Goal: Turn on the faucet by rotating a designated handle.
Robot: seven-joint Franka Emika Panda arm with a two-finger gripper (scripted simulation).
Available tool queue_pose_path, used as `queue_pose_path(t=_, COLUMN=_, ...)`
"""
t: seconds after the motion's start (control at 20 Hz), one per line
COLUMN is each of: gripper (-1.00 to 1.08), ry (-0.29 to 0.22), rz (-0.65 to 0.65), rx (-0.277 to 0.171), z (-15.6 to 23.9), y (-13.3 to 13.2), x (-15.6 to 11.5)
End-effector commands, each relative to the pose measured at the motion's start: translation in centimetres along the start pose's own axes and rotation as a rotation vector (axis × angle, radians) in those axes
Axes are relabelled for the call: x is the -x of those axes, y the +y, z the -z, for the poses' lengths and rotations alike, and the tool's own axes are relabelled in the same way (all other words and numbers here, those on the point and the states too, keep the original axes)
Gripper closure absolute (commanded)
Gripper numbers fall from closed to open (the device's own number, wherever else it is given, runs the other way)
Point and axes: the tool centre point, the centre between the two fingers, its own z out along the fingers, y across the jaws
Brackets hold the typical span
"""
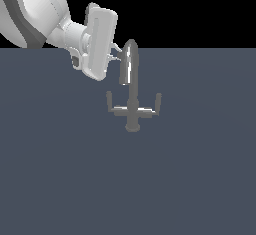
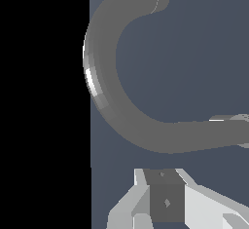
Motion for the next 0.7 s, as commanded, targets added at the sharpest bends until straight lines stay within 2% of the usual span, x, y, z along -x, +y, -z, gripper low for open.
queue_pose_path(t=0.0, gripper=1.08, ry=-0.012, rz=0.077, rx=-0.022, z=0.1, y=1.2, x=0.4)
queue_pose_path(t=0.65, gripper=1.08, ry=-0.052, rz=0.462, rx=-0.136, z=0.3, y=7.9, x=1.8)
